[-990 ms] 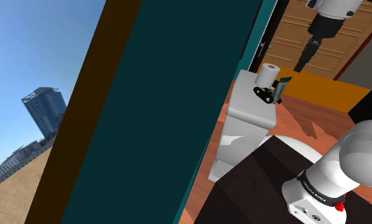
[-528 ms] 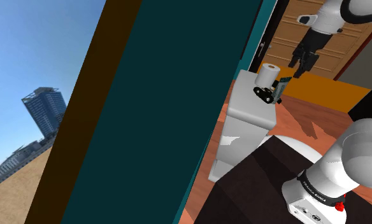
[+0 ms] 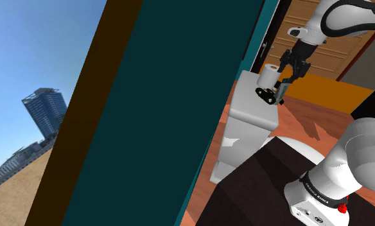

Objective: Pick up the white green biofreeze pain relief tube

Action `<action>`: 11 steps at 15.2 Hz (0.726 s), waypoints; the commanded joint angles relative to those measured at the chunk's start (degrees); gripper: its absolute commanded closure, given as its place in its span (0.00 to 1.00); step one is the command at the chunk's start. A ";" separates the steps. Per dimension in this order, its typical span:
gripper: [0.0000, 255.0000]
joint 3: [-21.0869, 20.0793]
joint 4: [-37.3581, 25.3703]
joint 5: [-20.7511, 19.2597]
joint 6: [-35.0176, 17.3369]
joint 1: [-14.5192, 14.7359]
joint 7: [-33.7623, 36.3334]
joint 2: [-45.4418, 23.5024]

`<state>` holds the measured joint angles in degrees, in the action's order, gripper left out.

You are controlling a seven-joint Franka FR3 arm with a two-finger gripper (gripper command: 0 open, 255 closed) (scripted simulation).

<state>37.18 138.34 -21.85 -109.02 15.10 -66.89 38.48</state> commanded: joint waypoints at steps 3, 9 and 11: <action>0.00 1.36 2.47 -0.76 -3.20 -0.01 -0.42 -0.60; 1.00 1.79 3.58 -1.06 -4.56 -0.05 -0.31 -0.85; 1.00 1.80 3.56 -1.06 -4.55 -0.05 -0.33 -0.86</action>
<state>38.94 141.87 -22.90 -113.57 15.06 -67.22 37.64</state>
